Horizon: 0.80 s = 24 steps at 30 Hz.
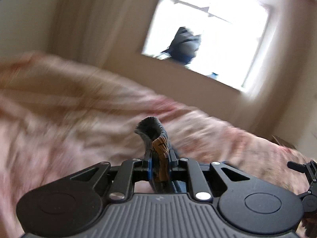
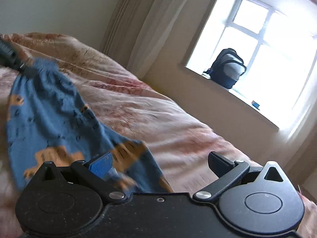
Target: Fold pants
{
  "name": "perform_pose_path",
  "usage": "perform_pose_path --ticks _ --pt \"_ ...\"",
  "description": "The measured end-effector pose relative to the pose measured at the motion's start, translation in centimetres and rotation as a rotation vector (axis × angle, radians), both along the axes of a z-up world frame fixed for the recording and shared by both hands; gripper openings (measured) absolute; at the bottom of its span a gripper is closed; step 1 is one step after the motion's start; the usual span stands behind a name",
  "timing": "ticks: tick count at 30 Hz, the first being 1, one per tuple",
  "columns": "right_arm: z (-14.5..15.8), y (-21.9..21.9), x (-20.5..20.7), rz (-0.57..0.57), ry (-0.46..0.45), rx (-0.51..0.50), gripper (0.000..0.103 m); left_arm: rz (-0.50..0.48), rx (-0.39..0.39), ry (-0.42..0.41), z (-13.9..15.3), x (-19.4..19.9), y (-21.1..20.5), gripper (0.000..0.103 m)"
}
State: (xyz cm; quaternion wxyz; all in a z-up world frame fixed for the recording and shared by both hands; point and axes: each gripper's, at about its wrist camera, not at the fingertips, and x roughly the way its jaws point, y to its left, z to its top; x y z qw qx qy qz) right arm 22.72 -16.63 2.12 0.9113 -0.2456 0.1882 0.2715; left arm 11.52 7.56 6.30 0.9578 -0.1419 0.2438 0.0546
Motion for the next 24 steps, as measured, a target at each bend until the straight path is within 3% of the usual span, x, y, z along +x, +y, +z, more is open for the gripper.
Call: perform_pose_path --ticks 3,11,14,17,24 --pt "0.5 -4.0 -2.6 -0.065 0.017 0.032 0.102 -0.131 0.111 -0.055 2.1 0.2 -4.3 0.015" --pt "1.5 -12.6 -5.5 -0.357 0.094 0.18 0.102 -0.453 0.272 -0.092 3.9 1.2 -15.9 0.016" --pt "1.1 -15.5 -5.0 -0.428 0.135 0.289 0.102 -0.56 0.366 -0.068 2.7 1.5 -21.1 0.016" --pt "0.2 -17.0 -4.8 -0.461 0.157 0.321 0.102 -0.641 0.443 -0.015 0.6 1.3 -25.3 0.016" --pt "-2.7 -18.7 -4.6 -0.458 0.197 0.326 0.102 -0.692 0.486 0.101 -3.6 2.3 -30.2 0.016"
